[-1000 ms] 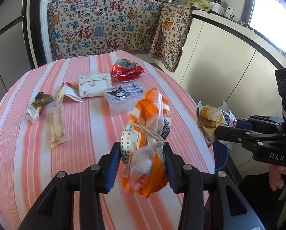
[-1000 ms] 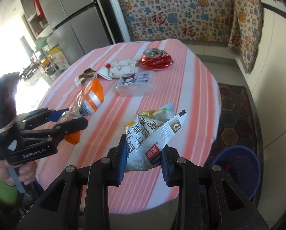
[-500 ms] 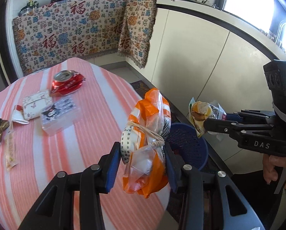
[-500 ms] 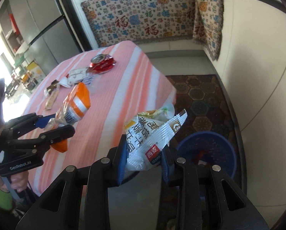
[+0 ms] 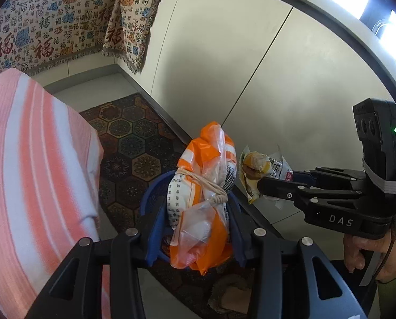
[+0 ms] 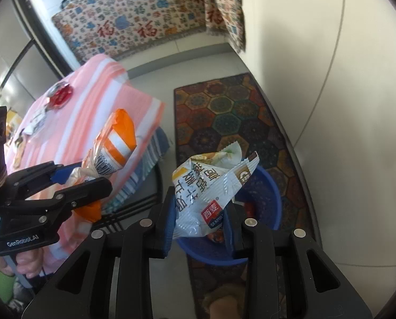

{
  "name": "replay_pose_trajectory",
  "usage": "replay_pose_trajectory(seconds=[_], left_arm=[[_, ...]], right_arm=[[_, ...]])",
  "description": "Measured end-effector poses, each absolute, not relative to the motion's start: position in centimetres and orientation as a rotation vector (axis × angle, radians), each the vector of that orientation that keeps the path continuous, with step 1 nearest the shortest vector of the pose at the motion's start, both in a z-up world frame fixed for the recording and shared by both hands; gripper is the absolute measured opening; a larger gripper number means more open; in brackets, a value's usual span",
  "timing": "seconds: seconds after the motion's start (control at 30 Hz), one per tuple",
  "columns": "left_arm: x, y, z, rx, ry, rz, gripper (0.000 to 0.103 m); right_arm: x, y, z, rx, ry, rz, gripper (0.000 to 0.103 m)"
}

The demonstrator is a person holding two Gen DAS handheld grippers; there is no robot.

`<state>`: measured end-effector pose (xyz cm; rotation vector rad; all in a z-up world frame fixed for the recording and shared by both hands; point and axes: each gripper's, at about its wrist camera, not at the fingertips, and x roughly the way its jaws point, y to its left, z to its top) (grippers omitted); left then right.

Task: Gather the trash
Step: 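Carry both items to the blue basket and open both grippers over it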

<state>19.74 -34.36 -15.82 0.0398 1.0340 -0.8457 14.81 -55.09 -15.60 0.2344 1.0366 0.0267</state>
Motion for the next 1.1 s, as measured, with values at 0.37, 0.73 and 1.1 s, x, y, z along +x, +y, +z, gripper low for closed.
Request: replay_pose_trajectory(seconds=[0.37,0.73,1.1], left_arm=[[21.3,-39.0,-19.7,0.09,1.079,-0.844,0.053],[21.0,-38.0,-18.9,0.063,1.039,-0.794,0.061],[15.4,-27.9,-14.4,0.06,0.927,-0.65,0.062]], right_arm=[[16.1,-58.8,-18.4,0.344,1.037,0.01,0.048],[13.9,-59.4,-14.5,0.275,0.838,-0.123,0.069],[13.5,-52.4,-11.7,0.122,0.696,-0.065,0.074]])
